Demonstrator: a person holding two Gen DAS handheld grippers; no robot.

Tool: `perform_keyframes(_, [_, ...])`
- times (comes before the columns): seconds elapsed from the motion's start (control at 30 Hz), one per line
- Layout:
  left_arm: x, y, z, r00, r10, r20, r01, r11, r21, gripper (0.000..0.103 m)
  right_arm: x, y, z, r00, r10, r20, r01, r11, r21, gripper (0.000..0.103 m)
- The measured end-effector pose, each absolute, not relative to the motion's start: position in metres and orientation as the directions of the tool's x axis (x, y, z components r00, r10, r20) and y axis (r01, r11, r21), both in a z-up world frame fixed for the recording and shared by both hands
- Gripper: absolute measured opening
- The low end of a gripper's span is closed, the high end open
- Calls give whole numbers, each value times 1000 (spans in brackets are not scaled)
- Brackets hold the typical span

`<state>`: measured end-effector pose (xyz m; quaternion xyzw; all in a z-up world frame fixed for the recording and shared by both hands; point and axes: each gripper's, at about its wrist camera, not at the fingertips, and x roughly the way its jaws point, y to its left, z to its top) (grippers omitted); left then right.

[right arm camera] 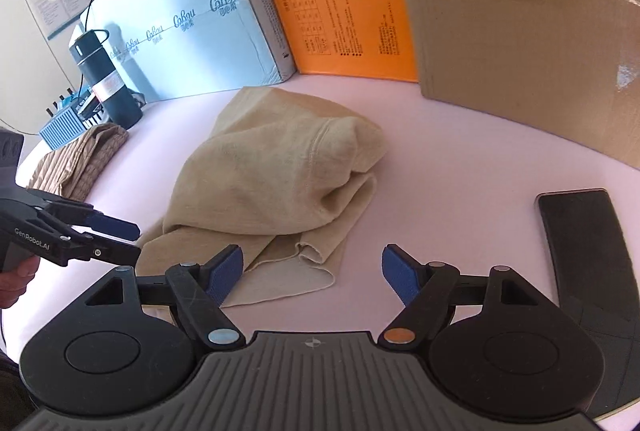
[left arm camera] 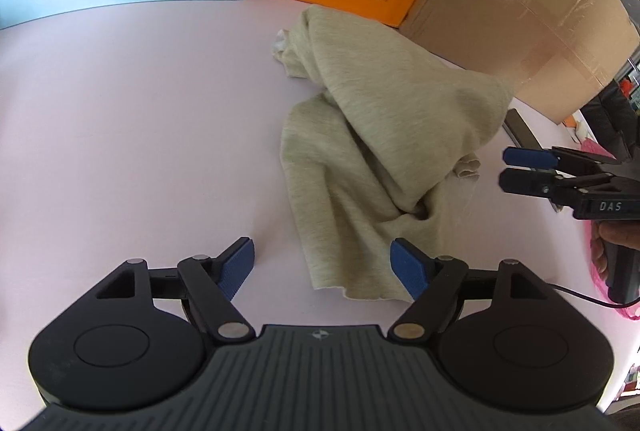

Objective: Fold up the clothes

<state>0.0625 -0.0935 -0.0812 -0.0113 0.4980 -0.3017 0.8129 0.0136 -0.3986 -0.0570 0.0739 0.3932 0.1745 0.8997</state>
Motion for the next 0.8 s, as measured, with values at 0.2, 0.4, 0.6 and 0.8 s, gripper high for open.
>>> perform_keyframes(0.2, [58,-126,-80,336,-478,-812,580,784,-221,41,39,-371,-80,608,307,-733,-356,930,95,64])
perform_keyframes(0.4, [63,-117,-74,328,-517,-791,530,794,-299,14,55,-375,-79,552,473,-686,-323,880,347,9])
perform_keyframes(0.6, [62,-72,-12,402,-602,-690,504,775,-382,14,37,-408,-53,592,682,-431,-145,616,775,8])
perform_keyframes(0.8, [37,-6,77,496,-668,-554,546,737,-399,15,-28,-447,9,733,670,-120,-174,356,918,9])
